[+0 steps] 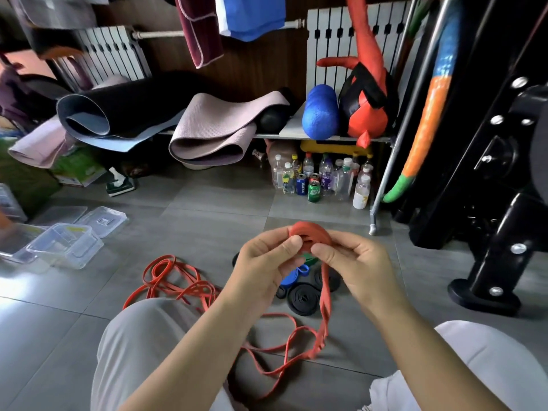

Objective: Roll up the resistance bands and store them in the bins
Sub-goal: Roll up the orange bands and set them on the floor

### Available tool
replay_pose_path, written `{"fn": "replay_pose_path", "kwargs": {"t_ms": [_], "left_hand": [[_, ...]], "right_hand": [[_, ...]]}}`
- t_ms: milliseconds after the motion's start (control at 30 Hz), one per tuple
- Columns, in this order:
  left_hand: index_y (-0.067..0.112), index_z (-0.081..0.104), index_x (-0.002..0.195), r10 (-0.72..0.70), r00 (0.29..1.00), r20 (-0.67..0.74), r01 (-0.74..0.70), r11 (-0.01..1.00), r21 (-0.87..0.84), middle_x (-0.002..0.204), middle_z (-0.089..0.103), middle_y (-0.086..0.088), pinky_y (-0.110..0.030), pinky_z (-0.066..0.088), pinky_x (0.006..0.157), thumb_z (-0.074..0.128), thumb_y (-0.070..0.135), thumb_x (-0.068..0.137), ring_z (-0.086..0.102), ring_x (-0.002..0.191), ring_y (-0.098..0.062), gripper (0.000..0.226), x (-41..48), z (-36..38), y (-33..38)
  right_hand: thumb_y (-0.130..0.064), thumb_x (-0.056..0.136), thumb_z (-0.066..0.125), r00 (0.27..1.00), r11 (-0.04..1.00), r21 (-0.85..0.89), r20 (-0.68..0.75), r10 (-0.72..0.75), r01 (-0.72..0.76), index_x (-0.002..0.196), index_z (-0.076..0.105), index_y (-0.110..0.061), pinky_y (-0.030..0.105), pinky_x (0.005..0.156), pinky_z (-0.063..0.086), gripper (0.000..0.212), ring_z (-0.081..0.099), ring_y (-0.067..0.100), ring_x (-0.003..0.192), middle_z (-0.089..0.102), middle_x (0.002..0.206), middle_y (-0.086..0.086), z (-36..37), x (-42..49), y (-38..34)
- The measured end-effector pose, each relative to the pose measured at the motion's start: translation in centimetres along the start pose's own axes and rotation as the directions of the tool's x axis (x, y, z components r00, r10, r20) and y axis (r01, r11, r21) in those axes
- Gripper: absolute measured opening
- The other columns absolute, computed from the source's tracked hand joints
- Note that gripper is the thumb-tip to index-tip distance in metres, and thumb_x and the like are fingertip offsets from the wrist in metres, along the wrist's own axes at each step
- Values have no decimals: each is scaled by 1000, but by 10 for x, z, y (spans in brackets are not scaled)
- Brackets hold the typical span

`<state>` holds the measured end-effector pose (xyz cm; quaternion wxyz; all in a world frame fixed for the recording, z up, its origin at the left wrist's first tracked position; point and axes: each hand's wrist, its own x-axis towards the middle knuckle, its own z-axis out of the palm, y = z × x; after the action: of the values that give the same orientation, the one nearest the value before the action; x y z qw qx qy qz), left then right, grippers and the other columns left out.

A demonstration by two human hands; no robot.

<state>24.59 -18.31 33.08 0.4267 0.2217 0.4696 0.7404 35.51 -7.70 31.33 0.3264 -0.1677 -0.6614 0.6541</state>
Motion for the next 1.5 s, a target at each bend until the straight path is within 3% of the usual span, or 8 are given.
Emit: {"fn": "replay_pose_path", "kwargs": {"t_ms": [167, 333, 433, 767, 933, 1133, 1333, 1500], "left_hand": [[13, 70, 95, 56, 996, -71, -32, 953, 302, 89, 73, -7, -25, 57, 69, 67, 5, 81, 69, 78, -18, 17, 2, -3, -6], [31, 65, 108, 120, 963, 241, -254, 109, 961, 94, 62, 16, -24, 49, 77, 71, 29, 81, 59, 78, -5, 28, 11, -8, 24], [26, 69, 97, 81, 950, 302, -300, -39, 953, 89, 65, 10, -29, 47, 76, 66, 28, 84, 60, 82, -12, 13, 17, -3, 37], [6, 70, 93, 43, 997, 60, -52, 986, 159, 82, 72, -10, -21, 56, 68, 65, 10, 73, 67, 69, -14, 21, 14, -1, 11], [16, 65, 97, 40, 998, 50, -56, 927, 372, 87, 70, 1, -22, 56, 65, 68, 10, 79, 67, 70, -9, 20, 17, 3, 5], [34, 68, 93, 149, 935, 321, -345, 189, 919, 83, 66, 19, -12, 45, 66, 68, 23, 82, 59, 72, 0, 15, 27, 2, 41], [18, 68, 88, 203, 972, 120, -236, 827, 510, 81, 72, -1, -19, 54, 66, 65, 2, 83, 69, 74, -13, 17, 30, 6, 43], [4, 63, 100, 68, 994, 84, -66, 998, -20, 83, 73, -8, -21, 55, 65, 59, 16, 78, 69, 71, -14, 26, 25, 14, 18]], "right_hand": [[-11, 81, 70, 999, 955, -292, 3, -45, 43, 91, 72, -31, 29, 78, 55, 21, 70, 11, 82, 74, 85, -7, -5, 3, 2], [-18, 84, 66, 977, 632, -747, 189, -95, 206, 94, 71, -20, 19, 65, 44, 12, 59, 13, 73, 67, 79, -6, -11, 11, -4], [-21, 82, 69, 979, 657, -730, 190, -71, 189, 90, 71, -27, 15, 62, 44, 10, 59, 6, 71, 66, 75, -11, -7, 15, -12], [-30, 64, 75, 1000, 993, -116, -2, -26, 25, 74, 73, -41, 18, 61, 55, 15, 68, 8, 66, 74, 74, -8, -2, 11, -17], [-5, 77, 72, 999, 980, -197, -20, -34, 30, 79, 69, -37, 12, 60, 51, 32, 68, 3, 67, 73, 73, -12, -8, 7, -7], [-11, 77, 74, 996, 895, -443, 83, -16, 52, 73, 69, -44, 30, 69, 57, 34, 69, 8, 70, 72, 77, -6, -16, 17, -13], [-19, 73, 77, 998, 958, -282, -37, -55, 43, 70, 70, -49, 25, 61, 57, 31, 65, 8, 60, 72, 69, -7, -14, 20, -21], [-7, 77, 71, 989, 989, -85, -67, -130, 125, 83, 69, -37, 8, 62, 49, 30, 68, -1, 72, 73, 76, -17, -6, 19, -23]]}}
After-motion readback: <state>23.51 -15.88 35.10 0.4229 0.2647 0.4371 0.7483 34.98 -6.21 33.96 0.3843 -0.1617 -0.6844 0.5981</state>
